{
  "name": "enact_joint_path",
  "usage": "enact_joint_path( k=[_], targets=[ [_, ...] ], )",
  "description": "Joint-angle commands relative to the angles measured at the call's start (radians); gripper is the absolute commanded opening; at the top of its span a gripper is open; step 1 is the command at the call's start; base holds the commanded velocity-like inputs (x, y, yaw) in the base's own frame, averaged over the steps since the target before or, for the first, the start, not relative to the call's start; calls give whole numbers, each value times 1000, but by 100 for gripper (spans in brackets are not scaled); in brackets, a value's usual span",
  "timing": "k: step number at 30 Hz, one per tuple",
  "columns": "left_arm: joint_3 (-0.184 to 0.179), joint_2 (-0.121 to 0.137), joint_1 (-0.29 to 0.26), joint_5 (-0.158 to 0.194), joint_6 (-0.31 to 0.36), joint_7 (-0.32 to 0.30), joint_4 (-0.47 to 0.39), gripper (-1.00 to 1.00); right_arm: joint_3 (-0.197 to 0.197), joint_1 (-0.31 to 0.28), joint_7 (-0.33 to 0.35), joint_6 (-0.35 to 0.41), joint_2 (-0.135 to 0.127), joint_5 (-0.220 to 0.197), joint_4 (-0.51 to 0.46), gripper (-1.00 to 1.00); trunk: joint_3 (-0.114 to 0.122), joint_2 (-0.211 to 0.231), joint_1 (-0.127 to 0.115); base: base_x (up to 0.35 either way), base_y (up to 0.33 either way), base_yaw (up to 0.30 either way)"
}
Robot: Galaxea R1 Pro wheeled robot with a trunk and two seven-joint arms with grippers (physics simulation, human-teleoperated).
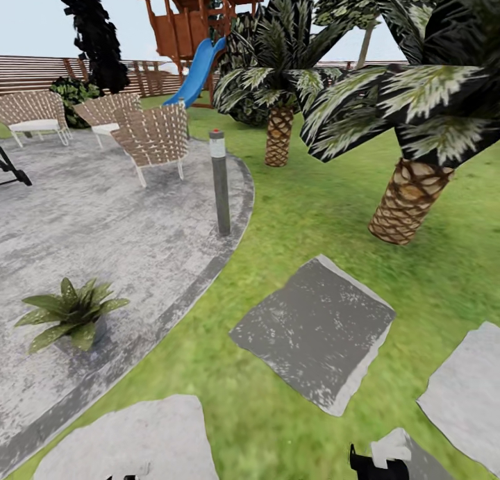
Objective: Pick up the pesticide atomizer in the garden and spray insectifuge to fully cover both potted plants in the garden.
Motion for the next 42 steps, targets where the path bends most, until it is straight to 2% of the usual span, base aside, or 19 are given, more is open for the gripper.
enact_joint_path(
  k=[1,23,42],
  targets=[
    [8,2,0,-7,-3,-4,1,-100,9,-1,-1,-3,0,-10,1,100,-1,0,0,0,0,-300],
    [14,4,0,0,-2,4,4,-100,10,-1,-1,-3,0,-10,1,100,-1,0,0,0,0,-300],
    [6,-2,0,-15,1,2,4,-100,10,-1,-1,-3,2,-9,2,100,-1,0,0,0,0,-300]
  ],
)
